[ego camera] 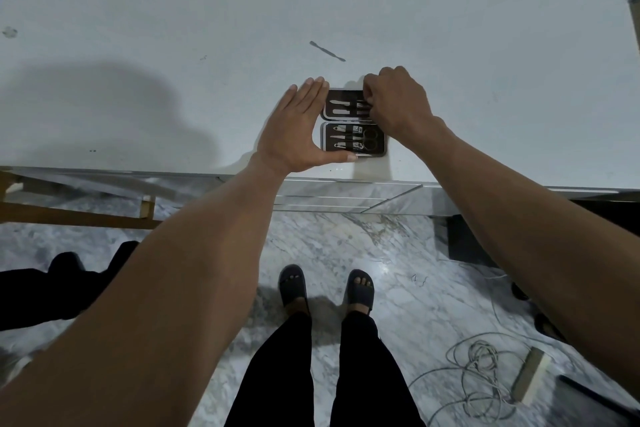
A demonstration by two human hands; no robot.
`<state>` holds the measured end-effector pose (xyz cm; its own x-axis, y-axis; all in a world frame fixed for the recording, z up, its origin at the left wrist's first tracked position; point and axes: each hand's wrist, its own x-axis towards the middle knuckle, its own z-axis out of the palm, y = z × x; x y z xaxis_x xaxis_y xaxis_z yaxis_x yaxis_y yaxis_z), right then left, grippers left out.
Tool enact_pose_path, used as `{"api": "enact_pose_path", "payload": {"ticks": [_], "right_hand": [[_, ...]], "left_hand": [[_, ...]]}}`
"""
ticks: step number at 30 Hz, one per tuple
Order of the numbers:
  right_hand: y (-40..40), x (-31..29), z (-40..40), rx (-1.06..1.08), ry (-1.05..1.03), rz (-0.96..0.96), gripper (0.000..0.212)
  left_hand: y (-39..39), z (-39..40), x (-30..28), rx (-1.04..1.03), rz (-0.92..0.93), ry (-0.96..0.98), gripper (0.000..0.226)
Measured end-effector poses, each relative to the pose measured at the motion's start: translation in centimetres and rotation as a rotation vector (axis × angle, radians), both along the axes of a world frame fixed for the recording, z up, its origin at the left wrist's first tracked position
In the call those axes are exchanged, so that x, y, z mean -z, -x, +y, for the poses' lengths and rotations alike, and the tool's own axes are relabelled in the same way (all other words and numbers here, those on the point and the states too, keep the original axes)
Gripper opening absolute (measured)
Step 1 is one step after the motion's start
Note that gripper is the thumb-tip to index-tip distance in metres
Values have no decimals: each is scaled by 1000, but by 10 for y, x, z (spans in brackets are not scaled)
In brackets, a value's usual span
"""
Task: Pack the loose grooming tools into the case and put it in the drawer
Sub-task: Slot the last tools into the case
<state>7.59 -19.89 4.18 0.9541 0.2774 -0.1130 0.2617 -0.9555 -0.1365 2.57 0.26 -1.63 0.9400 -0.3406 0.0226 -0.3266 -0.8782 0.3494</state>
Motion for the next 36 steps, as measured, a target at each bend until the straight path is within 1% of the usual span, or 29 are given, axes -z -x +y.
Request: {"api": "enact_pose_path", "payload": {"ticks": [6, 15, 18, 22, 26, 31, 36], "right_hand": [[-7, 5, -2, -17, -89, 40, 17], [-11, 2, 0, -35, -148, 76, 17], [-15, -7, -2, 16, -209, 101, 18], [-32, -12, 2, 109, -286, 42, 17], [-52, -9, 15, 161, -359, 25, 14], [-70, 4, 32, 235, -404, 43, 22], [-73, 14, 37, 280, -419, 21, 18]], "left_hand": [[0, 0, -1, 0, 7, 19, 139], [1, 0, 0, -1, -3, 27, 139], [1, 0, 1, 0, -8, 37, 139], [0, 0, 0, 7, -16, 35, 138], [-1, 0, 0, 14, -22, 29, 137], [-3, 1, 2, 20, -25, 2, 136], [-4, 1, 3, 16, -33, 0, 135]]}}
